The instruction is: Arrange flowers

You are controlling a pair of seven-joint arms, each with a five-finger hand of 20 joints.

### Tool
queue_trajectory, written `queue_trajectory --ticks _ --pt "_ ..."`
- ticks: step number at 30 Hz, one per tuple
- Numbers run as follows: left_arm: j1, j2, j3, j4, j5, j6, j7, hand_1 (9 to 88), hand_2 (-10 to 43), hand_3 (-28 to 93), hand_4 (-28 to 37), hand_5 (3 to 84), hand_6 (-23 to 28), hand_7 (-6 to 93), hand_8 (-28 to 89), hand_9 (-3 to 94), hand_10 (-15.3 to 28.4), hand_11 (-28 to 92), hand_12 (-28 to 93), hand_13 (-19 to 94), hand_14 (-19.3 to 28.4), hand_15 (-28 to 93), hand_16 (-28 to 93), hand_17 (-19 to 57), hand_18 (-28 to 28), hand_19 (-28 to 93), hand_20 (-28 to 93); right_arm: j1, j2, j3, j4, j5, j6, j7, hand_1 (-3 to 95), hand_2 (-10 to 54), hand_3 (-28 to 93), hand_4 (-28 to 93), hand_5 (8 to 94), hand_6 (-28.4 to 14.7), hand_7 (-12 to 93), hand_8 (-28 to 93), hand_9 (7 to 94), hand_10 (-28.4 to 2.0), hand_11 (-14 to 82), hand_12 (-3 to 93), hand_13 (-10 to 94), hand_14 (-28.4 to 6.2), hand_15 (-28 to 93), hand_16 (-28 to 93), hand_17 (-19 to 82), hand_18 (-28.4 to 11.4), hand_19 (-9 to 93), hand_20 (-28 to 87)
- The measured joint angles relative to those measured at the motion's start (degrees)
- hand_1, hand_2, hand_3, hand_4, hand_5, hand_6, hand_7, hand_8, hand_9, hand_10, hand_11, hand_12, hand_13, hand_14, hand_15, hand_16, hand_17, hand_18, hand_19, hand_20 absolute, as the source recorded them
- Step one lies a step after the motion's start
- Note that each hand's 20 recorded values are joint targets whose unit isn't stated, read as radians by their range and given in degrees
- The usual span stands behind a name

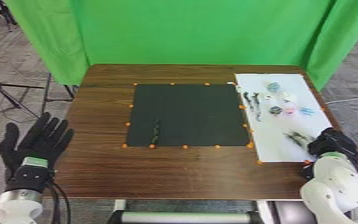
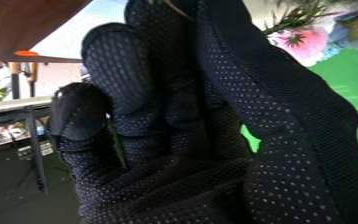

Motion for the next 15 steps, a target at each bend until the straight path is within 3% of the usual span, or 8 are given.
queue_trajectory --ticks 4,10,15 --pt "0.0 -0.03 0.07 0.0 -0.02 0.0 -0.07 27.0 12.9 72 -28.3 40.1 8.2 16.8 -11 37.8 16.0 28 11 27 16.3 43 -11 -3.7 13.1 39 7 -0.5 0.0 -0.3 0.0 -1.1 3.4 -0.1 55.5 -9.5 78 -24 74.8 -2.4 36 12 86.6 -8.6 22.5 51.5 80 -7.6 55 37 50 -21.2 93 40" --pt "-0.1 -0.03 0.06 0.0 0.02 -0.02 -0.34 27.0 12.9 72 -28.3 40.0 8.2 16.9 -11 37.8 15.9 28 11 27 16.4 43 -11 -3.7 13.1 39 7 -2.0 1.0 -2.0 -1.4 -3.4 14.9 -0.1 53.5 -9.5 78 -21 75.3 -2.8 36 15 87.9 -7.6 23.3 51.2 83 -7.4 55 34 54 -19.7 93 43" --pt "-0.3 -0.01 0.06 0.03 0.05 -0.02 -0.65 27.0 12.9 72 -28.3 40.1 8.2 16.9 -11 37.9 16.0 28 11 27 16.4 43 -11 -3.7 13.1 39 7 -2.4 2.8 -3.9 -5.1 -4.1 21.2 -0.1 51.9 -9.5 79 -17 74.9 -2.8 38 16 88.4 -7.3 25.4 50.2 85 -6.6 55 33 57 -18.5 93 45"
